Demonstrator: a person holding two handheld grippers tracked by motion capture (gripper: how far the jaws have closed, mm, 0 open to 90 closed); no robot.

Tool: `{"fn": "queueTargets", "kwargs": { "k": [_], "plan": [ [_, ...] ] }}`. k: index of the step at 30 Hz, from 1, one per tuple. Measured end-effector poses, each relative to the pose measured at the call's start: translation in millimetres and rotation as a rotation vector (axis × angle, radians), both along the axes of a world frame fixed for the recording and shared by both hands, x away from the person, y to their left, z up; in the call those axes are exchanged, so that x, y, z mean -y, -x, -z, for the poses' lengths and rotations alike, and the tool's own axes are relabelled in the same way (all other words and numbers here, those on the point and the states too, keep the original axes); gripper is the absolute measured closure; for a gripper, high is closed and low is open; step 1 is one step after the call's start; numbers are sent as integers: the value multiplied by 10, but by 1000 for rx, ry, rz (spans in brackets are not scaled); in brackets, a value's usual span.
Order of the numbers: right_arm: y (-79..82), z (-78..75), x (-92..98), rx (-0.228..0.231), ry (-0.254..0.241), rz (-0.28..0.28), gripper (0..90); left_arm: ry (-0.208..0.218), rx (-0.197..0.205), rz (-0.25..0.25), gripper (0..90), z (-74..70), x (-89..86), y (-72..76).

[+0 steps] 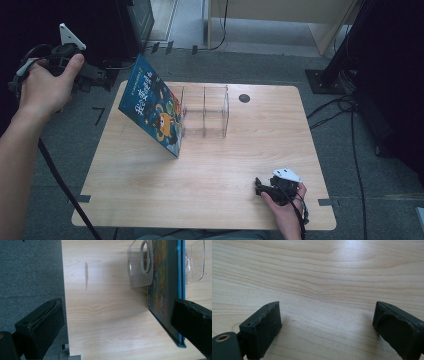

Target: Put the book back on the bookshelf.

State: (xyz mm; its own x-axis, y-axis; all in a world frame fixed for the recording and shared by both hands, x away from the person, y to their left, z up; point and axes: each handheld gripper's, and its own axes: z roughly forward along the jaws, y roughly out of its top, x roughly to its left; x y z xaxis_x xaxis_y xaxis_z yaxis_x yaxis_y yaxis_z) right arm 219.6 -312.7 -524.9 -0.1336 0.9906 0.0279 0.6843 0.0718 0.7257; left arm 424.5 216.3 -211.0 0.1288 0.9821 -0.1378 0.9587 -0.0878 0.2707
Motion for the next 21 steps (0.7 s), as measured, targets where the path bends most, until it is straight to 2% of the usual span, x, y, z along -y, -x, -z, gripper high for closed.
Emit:
{"fn": "queueTargets", "kwargs": {
  "k": [3,6,11,16,21],
  "plan": [
    [-1,0,-1,0,0,1,75,-23,-3,7,0,36,-4,44],
    [-4,0,-4,0,1,3,75,-9,5,17,0,74,-19,92],
    [-4,0,-5,1,1,3,75,-18,9,30,0,192,-26,182],
    [-4,0,-4,0,1,3,75,-6,-1,28,0,350,-113,256],
    [-4,1,-5,1,1,4,75,25,0,26,0,508,-198,341]
  ]
}}
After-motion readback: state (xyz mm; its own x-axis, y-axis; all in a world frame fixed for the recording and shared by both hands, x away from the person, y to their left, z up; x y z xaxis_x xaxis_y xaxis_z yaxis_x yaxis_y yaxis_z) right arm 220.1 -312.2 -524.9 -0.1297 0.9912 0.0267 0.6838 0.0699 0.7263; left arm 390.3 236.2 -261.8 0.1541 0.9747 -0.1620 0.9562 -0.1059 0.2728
